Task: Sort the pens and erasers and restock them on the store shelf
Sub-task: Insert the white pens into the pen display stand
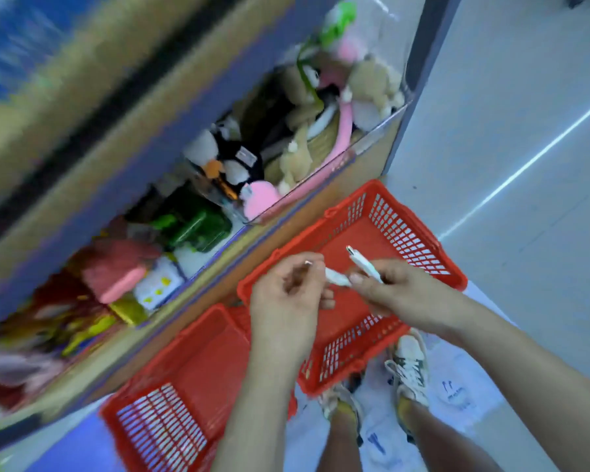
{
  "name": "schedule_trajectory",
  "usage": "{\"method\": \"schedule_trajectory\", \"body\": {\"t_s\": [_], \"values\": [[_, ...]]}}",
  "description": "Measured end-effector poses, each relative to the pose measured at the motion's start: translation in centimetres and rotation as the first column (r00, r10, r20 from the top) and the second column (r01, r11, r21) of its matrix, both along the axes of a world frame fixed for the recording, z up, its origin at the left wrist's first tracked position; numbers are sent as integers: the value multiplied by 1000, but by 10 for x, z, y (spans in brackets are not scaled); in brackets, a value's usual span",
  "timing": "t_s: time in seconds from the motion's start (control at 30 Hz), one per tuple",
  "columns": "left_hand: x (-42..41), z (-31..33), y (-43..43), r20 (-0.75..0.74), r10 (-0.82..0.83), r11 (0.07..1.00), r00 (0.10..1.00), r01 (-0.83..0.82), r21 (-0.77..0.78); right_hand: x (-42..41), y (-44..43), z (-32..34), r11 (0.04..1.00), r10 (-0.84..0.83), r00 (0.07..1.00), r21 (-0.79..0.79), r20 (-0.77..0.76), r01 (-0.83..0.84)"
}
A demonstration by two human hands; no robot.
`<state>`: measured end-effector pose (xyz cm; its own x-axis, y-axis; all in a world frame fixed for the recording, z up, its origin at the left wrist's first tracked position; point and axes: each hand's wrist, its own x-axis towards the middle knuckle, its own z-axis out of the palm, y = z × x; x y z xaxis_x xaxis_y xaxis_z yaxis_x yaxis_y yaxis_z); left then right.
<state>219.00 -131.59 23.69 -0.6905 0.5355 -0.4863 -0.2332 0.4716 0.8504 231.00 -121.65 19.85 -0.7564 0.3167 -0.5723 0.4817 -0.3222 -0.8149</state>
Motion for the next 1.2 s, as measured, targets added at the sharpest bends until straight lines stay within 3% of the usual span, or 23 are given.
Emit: {"method": "schedule_trajectory", "body": {"t_s": [0.13,0.3,0.43,0.63,0.73,0.87,1.1,1.2], "values": [[-6,109,-4,-173,-34,999,984,32,-13,0,8,101,997,-73,997,42,29,71],[-9,226,-11,-186,98,991,978,-80,106,-10,9,202,983,-180,982,-60,-65,176],[-19,290,-26,-196,163,978,967,-132,161,-27,1,261,955,-265,955,-170,-131,242],[-56,358,-56,-311,261,959,914,-208,192,-66,-15,319,957,-224,942,-240,-250,164],[-75,383,-71,-427,284,956,858,-218,198,-90,-26,331,950,-234,935,-267,-266,161],[-121,409,-92,-632,312,950,709,-237,203,-125,-39,335,944,-285,929,-238,-235,229],[-176,395,-96,-800,54,995,598,-103,-9,-171,-67,321,941,-330,937,-120,-118,316],[-182,385,-85,-857,-64,997,511,-6,-78,-184,-74,313,946,-321,943,-70,-85,315]]}}
